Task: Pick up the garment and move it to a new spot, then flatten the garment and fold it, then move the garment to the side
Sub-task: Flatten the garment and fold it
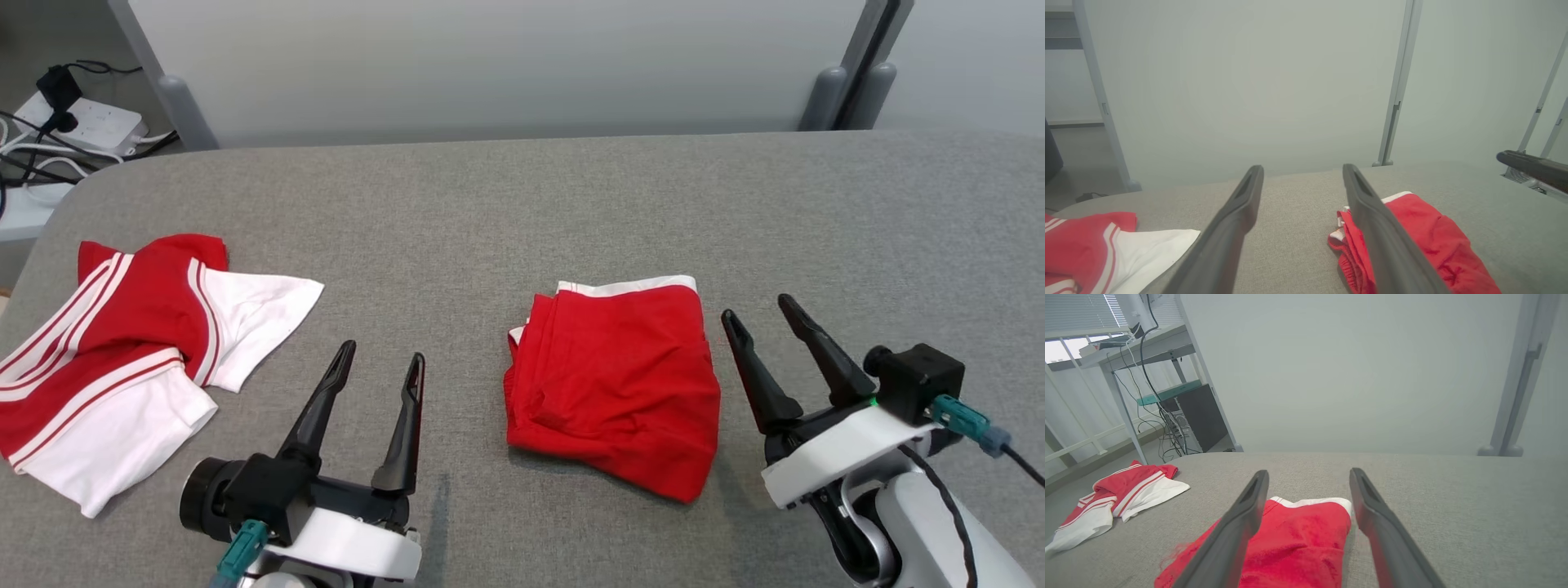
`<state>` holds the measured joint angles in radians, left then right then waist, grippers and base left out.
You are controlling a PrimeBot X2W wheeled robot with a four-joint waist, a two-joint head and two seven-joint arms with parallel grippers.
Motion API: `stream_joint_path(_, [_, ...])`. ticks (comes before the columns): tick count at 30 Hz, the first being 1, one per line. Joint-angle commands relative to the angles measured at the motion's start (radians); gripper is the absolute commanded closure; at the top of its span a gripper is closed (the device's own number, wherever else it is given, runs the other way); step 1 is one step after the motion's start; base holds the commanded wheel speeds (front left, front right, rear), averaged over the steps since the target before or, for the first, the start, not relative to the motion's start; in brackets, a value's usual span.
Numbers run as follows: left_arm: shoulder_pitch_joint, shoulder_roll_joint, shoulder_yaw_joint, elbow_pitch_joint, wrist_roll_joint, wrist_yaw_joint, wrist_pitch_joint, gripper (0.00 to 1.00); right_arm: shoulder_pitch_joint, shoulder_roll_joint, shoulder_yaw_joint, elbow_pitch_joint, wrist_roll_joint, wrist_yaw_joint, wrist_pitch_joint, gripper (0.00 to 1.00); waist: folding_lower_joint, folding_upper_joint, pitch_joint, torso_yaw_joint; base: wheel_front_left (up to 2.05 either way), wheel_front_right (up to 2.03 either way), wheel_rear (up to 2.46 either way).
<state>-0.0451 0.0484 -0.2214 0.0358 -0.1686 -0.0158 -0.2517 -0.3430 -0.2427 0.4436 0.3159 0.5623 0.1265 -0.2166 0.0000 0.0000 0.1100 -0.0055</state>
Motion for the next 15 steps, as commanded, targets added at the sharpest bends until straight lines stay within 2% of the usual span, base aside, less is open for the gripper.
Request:
stream_joint_path(1, [-0.013, 0.002, 0.041, -0.033, -0.007, 0.010, -0.010, 0.00, 0.019, 0.015, -0.022, -0.013, -0.047, 0.004, -0.027, 0.00, 0.0000, 0.0000, -0.013, -0.012, 0.00, 0.00, 0.00])
stream_joint_path(5, [-0.001, 0.002, 0.060, -0.035, -0.019, 0.018, -0.010, 0.00, 0.068, 0.054, -0.115, -0.025, -0.166, 0.004, -0.044, 0.00, 0.0000, 0.0000, -0.026, -0.023, 0.00, 0.00, 0.00])
stream_joint_path(9, [0.006, 0.002, 0.082, -0.031, -0.038, 0.021, -0.010, 0.00, 0.125, 0.091, -0.221, -0.122, -0.250, 0.004, -0.045, 0.00, 0.0000, 0.0000, -0.030, -0.025, 0.00, 0.00, 0.00])
stream_joint_path(15, [0.039, 0.002, 0.106, 0.001, -0.044, 0.022, -0.010, 0.00, 0.241, 0.125, -0.303, -0.189, -0.283, 0.004, -0.045, 0.00, 0.0000, 0.0000, -0.056, -0.020, 0.00, 0.00, 0.00])
